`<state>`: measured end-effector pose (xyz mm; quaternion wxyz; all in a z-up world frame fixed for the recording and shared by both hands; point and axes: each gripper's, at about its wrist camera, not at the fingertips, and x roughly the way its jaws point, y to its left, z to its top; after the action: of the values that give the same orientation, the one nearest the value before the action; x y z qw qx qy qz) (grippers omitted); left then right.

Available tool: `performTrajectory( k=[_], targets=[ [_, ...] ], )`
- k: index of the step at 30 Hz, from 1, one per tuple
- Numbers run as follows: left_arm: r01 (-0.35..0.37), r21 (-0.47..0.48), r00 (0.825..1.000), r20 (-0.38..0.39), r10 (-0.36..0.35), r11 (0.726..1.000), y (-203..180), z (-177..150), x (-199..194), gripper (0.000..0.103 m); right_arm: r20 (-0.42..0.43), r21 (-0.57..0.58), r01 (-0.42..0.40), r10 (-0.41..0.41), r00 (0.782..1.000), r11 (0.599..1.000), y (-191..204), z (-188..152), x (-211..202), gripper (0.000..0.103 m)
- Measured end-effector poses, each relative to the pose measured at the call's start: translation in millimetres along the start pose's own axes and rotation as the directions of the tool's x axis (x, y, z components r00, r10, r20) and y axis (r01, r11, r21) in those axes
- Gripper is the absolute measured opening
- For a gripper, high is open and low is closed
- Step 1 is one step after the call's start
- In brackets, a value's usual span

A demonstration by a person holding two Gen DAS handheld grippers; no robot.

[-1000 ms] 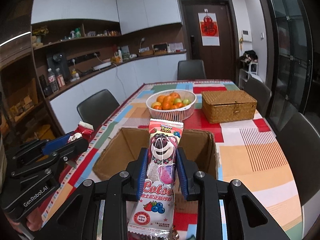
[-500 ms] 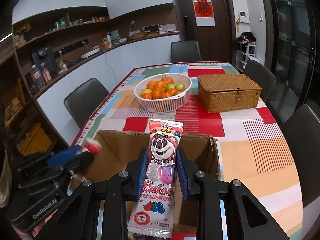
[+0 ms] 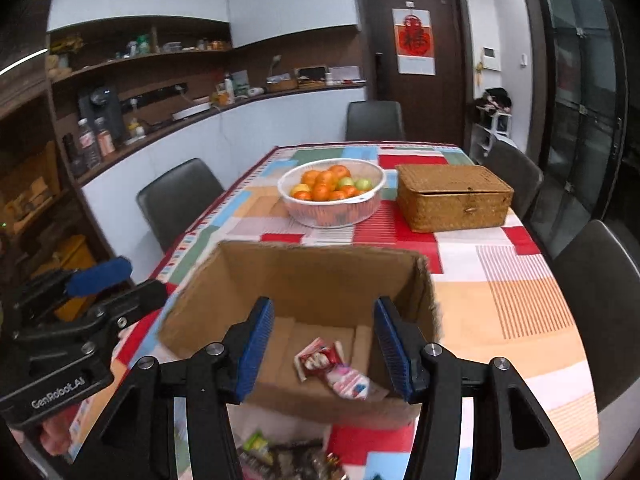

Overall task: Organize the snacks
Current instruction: 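Move both open grippers back to the snack pile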

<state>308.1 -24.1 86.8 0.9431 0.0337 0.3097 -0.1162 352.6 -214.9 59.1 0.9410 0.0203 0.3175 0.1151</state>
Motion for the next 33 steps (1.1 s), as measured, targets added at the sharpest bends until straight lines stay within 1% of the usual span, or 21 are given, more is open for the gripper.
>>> performTrajectory(
  k=[6,8,13,17,23,29,33],
  targets=[
    [-0.011,0.002,1.0,0.018,0.011,1.0,2.1,-14.8,-27.6,0.053,0.031,-0.047,-0.024,0.026,0.999,0.999,19.3,-16.1,-28.1,0.053],
    [-0.008,-0.005,1.0,0.02,0.008,1.0,3.0,-21.1,-36.4,0.055,0.035,-0.062,-0.036,0.039,0.999,0.997,25.4,-20.8,-34.9,0.053],
    [-0.015,0.001,1.0,0.018,0.015,1.0,4.2,-38.5,-52.3,0.056,0.027,-0.087,-0.074,0.077,0.997,0.993,36.9,-36.0,-47.5,0.053],
    [-0.009,0.011,1.0,0.01,0.009,1.0,3.4,-52.4,-60.9,0.056,0.009,-0.115,-0.098,0.1,0.995,0.989,45.9,-50.5,-52.6,0.053],
    [-0.024,0.03,1.0,-0.005,0.024,0.999,2.3,-76.5,-69.7,0.058,-0.03,-0.132,-0.126,0.123,0.992,0.983,54.8,-73.8,-53.7,0.053],
    [-0.016,0.045,0.999,-0.046,0.018,0.999,0.5,-103.4,-67.9,0.058,-0.074,-0.149,-0.153,0.143,0.987,0.977,63.1,-97.2,-52.5,0.053],
    [0.003,0.034,0.997,-0.081,0.0,0.999,1.5,-120.9,-62.3,0.059,-0.114,-0.161,-0.176,0.158,0.981,0.971,67.3,-112.5,-47.3,0.053]
  ],
)
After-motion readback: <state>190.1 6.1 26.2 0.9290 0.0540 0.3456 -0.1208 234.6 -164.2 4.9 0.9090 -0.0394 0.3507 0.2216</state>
